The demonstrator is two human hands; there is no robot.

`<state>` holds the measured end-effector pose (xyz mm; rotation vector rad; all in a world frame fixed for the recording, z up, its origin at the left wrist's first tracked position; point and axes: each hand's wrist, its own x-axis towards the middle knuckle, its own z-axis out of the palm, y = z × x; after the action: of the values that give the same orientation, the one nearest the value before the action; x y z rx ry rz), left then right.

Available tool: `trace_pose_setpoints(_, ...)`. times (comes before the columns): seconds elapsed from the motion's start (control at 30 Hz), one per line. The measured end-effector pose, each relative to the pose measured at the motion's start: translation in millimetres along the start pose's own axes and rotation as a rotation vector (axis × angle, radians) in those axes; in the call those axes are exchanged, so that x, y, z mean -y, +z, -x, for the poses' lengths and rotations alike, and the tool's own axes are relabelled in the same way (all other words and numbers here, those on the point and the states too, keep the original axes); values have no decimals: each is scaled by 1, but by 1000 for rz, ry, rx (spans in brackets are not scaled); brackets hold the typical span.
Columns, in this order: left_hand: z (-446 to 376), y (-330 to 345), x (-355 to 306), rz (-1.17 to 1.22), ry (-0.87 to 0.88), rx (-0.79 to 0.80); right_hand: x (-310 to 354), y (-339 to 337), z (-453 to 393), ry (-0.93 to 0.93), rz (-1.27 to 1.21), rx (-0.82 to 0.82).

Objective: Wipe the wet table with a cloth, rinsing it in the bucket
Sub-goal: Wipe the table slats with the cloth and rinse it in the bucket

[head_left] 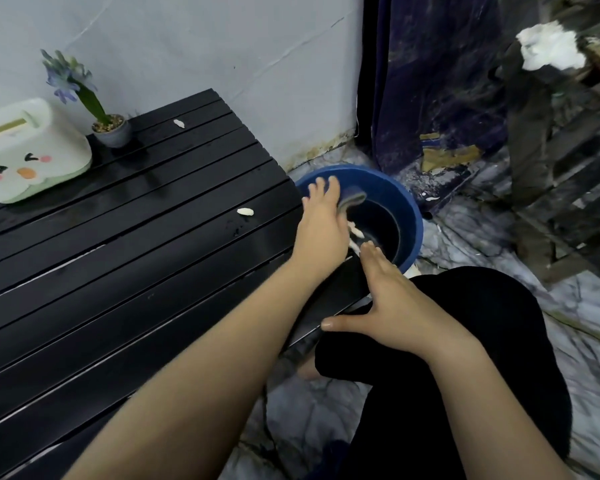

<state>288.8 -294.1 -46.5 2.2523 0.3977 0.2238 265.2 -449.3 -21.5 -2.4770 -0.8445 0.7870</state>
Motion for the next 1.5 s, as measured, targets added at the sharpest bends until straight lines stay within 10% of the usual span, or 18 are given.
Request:
trace_pose_setpoints(0.2,-41,-49,7,375,-54,-223,0,-1,2,7,-16,20)
trace_pose_setpoints(0.4,16,-129,96,-285,-361,-559,4,-5,1,33,-1,50)
trace_pose_setpoints(0.6,39,-116,129,-567,-557,-530,8,-7,1,59,18,72)
trace_pose_setpoints(0.97,-42,-18,5,-180,121,74,9,-10,-3,37,16,71)
trace_pose_setpoints(1.07,-46,-44,8,48,119,-103,9,-8,-7,7,-58,38)
trace_pose_setpoints(1.23,-64,-113,88,-470,-192,-448,14,-6,-17,-40,-112,-16)
trace_pose_setpoints(1.37,-66,-136,146,-594,-517,-432,14,-5,-19,-39,-70,-26)
trace_pose_setpoints(1.5,-69,-96,112,-665,-252,-324,14,-6,-18,-24,-76,-40)
